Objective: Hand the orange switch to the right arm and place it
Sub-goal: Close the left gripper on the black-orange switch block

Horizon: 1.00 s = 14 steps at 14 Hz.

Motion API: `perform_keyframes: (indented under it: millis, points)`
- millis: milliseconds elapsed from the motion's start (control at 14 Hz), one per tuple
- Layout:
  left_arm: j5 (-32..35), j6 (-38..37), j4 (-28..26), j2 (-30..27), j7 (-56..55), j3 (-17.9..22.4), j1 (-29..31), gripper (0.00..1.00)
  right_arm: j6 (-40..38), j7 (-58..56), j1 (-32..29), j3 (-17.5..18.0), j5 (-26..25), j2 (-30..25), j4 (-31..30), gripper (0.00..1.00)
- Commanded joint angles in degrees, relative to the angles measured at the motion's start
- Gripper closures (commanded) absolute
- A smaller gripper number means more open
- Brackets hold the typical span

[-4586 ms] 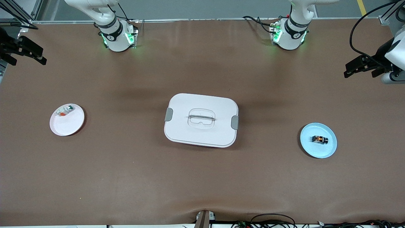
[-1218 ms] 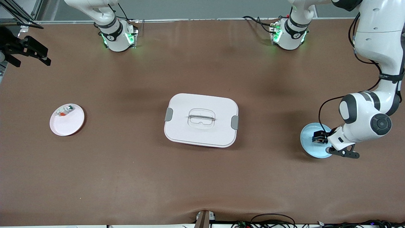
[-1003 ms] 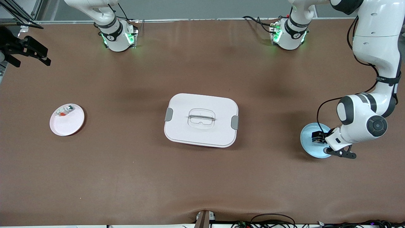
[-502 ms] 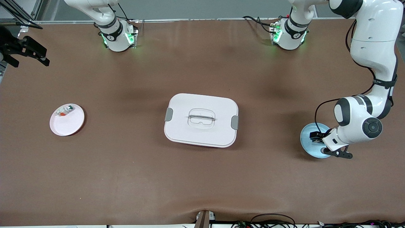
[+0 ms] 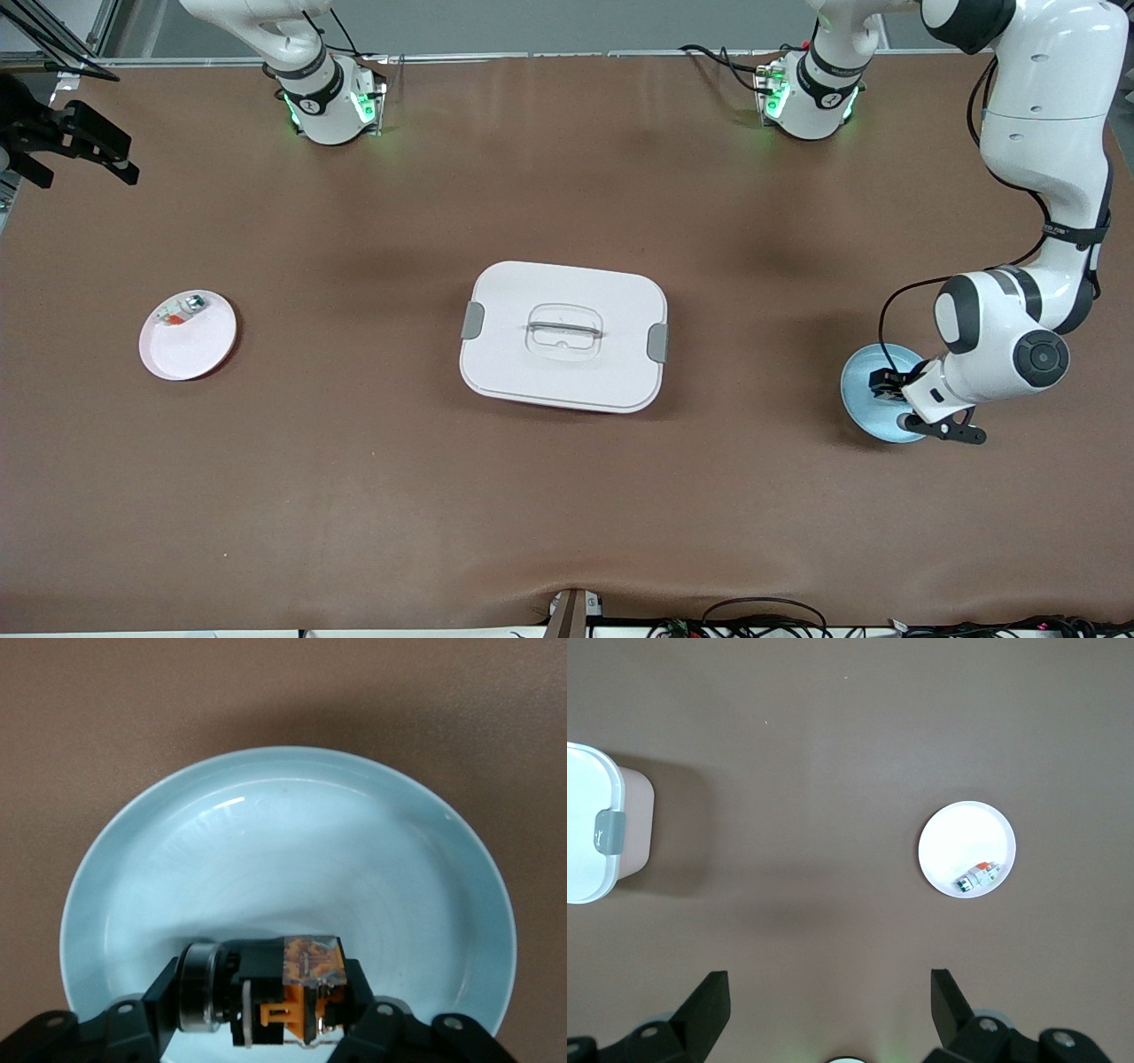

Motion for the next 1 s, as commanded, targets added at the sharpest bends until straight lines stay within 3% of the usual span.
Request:
perform_keyframes:
  millis: [0,502,932]
  points:
    - [0.7,0.5,0.8,0.4,-0.2,0.0,0.2,0.84,0.1,0.4,0.2,-0.1,-0.6,-1.0,-0.4,0.0]
    - [0.2,-1.0,0.6,-2.4,-0.4,0.0,0.2,0.87,0.0,0.3,0.3,-0.1,-0.5,-1.0,-0.3,0.0]
    - [-1.9,-19.4,1.8,-14.3,-8.6,-0.5,0.2,0.87,0.2,0.2,0.3,-0.1,-0.6,-0.9,-0.1,0.0]
